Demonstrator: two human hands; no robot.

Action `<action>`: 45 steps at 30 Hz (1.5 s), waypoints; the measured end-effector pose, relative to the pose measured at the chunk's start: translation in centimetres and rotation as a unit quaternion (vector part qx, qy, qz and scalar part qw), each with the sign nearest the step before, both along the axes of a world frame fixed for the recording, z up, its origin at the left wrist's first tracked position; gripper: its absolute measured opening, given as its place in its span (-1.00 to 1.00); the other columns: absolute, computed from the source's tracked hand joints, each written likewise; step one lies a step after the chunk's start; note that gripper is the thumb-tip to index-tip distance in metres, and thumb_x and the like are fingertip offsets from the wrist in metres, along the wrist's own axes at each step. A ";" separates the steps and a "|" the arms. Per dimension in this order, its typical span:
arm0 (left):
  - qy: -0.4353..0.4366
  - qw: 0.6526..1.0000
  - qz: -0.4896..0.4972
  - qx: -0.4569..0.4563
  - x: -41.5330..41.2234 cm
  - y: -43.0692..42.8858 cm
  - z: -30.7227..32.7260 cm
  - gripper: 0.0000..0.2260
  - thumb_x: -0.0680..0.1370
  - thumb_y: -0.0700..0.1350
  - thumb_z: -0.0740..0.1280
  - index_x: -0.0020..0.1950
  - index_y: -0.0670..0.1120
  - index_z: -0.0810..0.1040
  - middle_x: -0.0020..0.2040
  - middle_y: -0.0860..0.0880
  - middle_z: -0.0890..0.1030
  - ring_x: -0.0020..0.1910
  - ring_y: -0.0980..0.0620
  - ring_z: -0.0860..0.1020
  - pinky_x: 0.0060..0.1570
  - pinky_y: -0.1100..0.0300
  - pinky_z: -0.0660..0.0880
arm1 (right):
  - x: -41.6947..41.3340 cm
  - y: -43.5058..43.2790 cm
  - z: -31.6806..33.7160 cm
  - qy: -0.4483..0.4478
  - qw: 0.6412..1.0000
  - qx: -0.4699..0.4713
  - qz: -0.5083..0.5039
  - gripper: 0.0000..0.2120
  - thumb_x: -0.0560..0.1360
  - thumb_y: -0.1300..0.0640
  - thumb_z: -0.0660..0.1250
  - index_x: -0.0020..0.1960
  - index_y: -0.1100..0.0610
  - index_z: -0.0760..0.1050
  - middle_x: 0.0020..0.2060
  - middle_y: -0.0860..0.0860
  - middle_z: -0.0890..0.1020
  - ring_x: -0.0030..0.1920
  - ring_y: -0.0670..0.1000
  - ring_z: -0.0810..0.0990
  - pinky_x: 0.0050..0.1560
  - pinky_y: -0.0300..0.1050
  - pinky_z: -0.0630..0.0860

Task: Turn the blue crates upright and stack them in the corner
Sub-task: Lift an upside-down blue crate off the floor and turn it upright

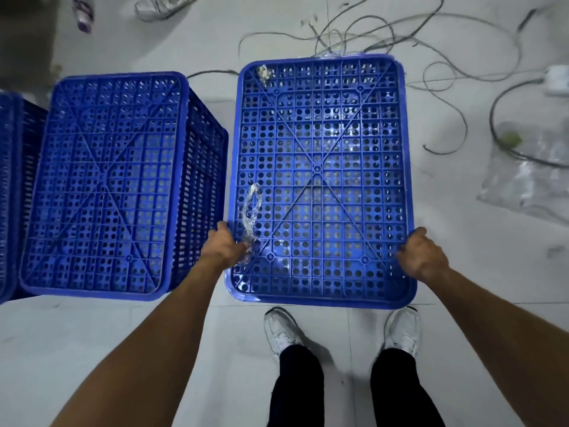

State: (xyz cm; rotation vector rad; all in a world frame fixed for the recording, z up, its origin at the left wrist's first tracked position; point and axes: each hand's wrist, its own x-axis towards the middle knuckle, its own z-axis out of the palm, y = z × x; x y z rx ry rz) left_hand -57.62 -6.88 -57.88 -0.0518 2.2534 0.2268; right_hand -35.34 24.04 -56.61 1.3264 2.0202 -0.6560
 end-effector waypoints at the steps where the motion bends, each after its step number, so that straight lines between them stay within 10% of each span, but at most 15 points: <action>1: -0.001 1.000 0.002 0.005 0.4 0.6 0.0 -0.32 0.52 0.02 0.43 0.51 -0.13 0.18 0.40 -0.26 0.36 0.28 -0.29 0.46 0.27 -0.16 0.45 | 0.6 0.5 0.0 0.000 1.000 0.001 -0.003 -0.53 0.56 0.08 0.31 0.30 0.32 0.23 0.23 0.32 0.51 0.21 0.35 0.52 0.14 0.12 0.45; 11: 0.017 0.999 0.002 0.043 6.0 7.0 -0.5 -0.36 0.41 0.12 0.47 0.38 -0.05 0.29 0.18 -0.15 0.53 0.09 -0.18 0.58 0.16 -0.14 0.54 | 5.9 7.8 -0.1 -0.009 1.000 0.010 -0.011 -0.55 0.58 0.14 0.25 0.36 0.33 0.20 0.24 0.31 0.51 0.19 0.34 0.53 0.10 0.12 0.45; 38: -0.017 0.992 -0.105 0.068 12.1 19.1 6.1 -0.35 0.58 0.03 0.29 0.58 -0.16 0.12 0.55 -0.18 0.21 0.45 -0.21 0.33 0.36 -0.08 0.38 | 8.4 12.6 6.0 0.013 0.998 0.050 0.034 -0.66 0.58 0.09 0.23 0.25 0.27 0.29 0.12 0.23 0.58 0.08 0.29 0.59 -0.11 0.01 0.38; 45: -0.033 0.966 -0.174 0.187 12.4 23.9 12.7 -0.75 0.65 -0.03 0.19 0.17 -0.09 0.59 -0.02 -0.17 0.66 -0.06 -0.20 0.61 -0.04 -0.08 0.58 | 5.6 8.3 11.0 0.062 0.994 0.057 0.068 -0.58 0.56 0.04 0.25 0.29 0.30 0.31 0.09 0.22 0.62 0.05 0.26 0.62 -0.06 0.02 0.48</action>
